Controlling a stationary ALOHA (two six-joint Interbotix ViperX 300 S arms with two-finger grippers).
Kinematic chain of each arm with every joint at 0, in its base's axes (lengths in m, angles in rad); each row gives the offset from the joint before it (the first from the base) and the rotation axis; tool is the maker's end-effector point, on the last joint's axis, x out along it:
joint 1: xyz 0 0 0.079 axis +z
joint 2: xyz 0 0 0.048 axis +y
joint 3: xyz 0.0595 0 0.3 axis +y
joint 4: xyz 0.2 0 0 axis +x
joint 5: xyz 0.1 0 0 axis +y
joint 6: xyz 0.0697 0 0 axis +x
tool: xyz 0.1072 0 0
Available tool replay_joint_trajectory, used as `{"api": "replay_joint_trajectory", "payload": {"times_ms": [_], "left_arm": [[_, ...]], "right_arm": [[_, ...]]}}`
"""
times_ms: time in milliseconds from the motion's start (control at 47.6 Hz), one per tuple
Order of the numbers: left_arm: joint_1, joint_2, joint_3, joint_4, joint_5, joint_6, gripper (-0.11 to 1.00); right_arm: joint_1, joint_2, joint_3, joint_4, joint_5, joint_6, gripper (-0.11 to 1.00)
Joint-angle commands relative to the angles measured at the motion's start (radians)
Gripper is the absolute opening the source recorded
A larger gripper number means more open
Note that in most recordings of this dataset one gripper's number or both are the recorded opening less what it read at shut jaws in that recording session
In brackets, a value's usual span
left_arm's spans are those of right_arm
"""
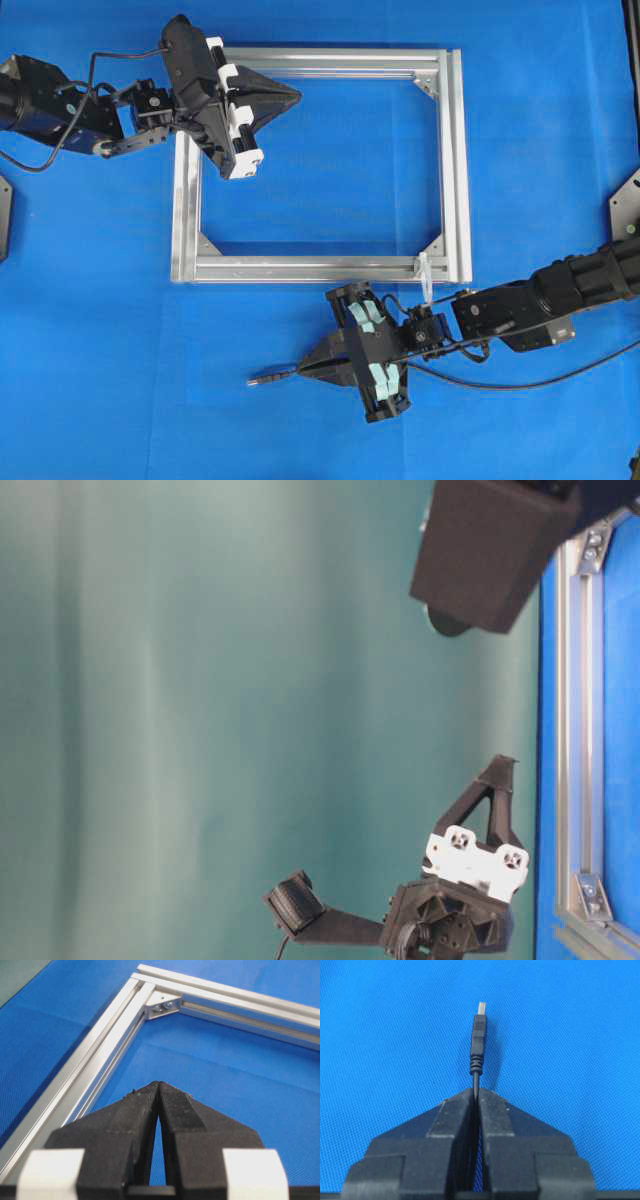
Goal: Insert the wire through the string loop located on the right side.
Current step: 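Lift the cable with the right gripper and carry it toward the white zip-tie loop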
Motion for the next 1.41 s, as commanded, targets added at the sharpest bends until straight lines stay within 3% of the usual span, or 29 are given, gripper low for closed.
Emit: {"api": "replay_joint_trajectory", "payload": {"times_ms": [0,525,1387], "left_arm": [[0.000,-0.031,-0.006,0.003,-0.005,-0.002,0.00],[0.000,-0.032,-0.006,0.003,-0.003,-0.008,0.00],[0.000,-0.032,-0.006,0.003,-0.005,-0.009,0.00]], "right_arm": [[0.003,-0.029,-0.017,-0.002,0.002,0.003,-0.04],[0.002,-0.238,-0.029,0.002,0.206,0.000,-0.04],[0.002,-0.241,-0.026,0.000,0.213,-0.002,-0.04]]}}
